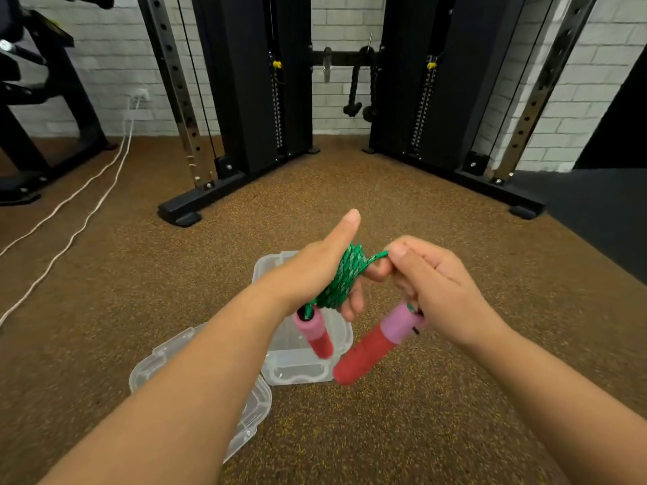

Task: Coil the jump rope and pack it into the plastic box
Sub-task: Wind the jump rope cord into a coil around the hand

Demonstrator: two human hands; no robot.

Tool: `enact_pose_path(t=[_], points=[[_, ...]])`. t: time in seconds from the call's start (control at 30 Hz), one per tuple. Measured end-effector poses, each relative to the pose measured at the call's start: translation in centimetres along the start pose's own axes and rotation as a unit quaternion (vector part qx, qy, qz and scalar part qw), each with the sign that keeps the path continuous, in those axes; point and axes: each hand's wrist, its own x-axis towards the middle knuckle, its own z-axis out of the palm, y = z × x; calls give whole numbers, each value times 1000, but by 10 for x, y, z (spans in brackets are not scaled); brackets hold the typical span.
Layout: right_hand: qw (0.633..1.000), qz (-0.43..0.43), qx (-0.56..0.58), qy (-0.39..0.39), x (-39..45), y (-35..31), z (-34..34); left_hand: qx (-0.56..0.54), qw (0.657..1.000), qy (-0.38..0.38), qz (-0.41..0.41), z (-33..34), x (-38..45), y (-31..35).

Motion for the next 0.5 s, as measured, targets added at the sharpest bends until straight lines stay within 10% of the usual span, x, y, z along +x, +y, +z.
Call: enact_pose_path(t=[0.5], points=[[997,46,51,43,8,34,10,-186,970,-156,-13,-6,2,-11]])
